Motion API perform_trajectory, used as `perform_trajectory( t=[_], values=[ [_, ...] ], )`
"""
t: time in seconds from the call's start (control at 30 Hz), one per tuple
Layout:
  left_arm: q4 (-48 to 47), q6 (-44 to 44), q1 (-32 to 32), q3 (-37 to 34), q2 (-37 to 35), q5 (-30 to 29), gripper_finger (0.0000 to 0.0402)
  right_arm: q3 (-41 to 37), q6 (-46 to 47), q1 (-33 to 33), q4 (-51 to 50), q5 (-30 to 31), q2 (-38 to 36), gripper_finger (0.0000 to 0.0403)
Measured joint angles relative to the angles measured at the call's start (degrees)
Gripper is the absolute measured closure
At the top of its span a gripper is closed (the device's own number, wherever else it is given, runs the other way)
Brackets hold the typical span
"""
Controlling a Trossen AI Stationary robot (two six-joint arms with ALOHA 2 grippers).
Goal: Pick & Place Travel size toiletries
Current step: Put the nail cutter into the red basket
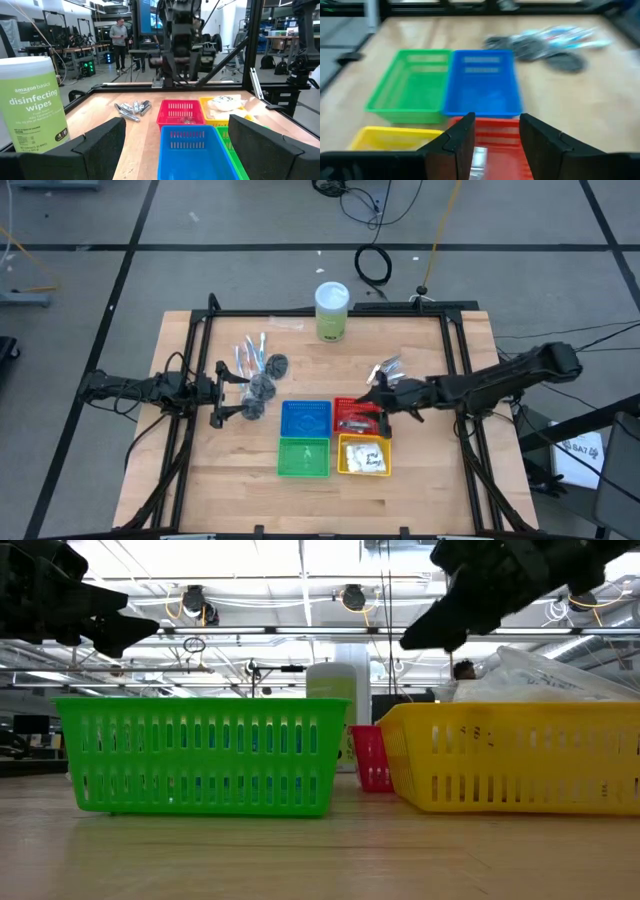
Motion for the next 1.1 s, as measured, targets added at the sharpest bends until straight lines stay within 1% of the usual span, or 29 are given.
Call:
perform_trajectory(
  t=[0.13, 0.23, 0.4, 0.47, 0.6, 0.77, 1.1],
  values=[
    [-0.02, 0.0, 0.0, 0.02, 0.0, 0.0, 0.0055, 0.0, -2.56, 0.0, -5.11, 9.25, -5.76, 0.026],
    [-0.02, 0.0, -0.01, 0.0, 0.0, 0.01, 0.0055, 0.0, -3.83, -0.2, -7.31, 16.33, -8.58, 0.0261],
    [-0.02, 0.0, 0.02, 0.01, 0.02, 0.0, 0.0055, 0.0, -3.7, -0.33, -10.97, 23.71, -10.87, 0.0261],
    [-0.02, 0.0, -0.01, 0.02, 0.0, 0.0, 0.0055, 0.0, -2.95, -0.49, -12.8, 25.05, -11.14, 0.0261],
    [-0.02, 0.0, 0.0, 0.01, 0.0, 0.01, 0.0055, -0.06, -1.9, -1.39, -16.04, 25.23, -11.04, 0.0261],
    [-0.02, 0.0, 0.0, 0.0, 0.0, 0.0, 0.0055, -2.21, -1.44, -3.78, -15.96, 25.29, -11.27, 0.0261],
    [-0.02, 0.0, 0.01, -0.01, 0.0, 0.0, 0.0055, -5.5, 0.28, -11.39, -15.33, 25.15, -11.36, 0.0261]
  ],
)
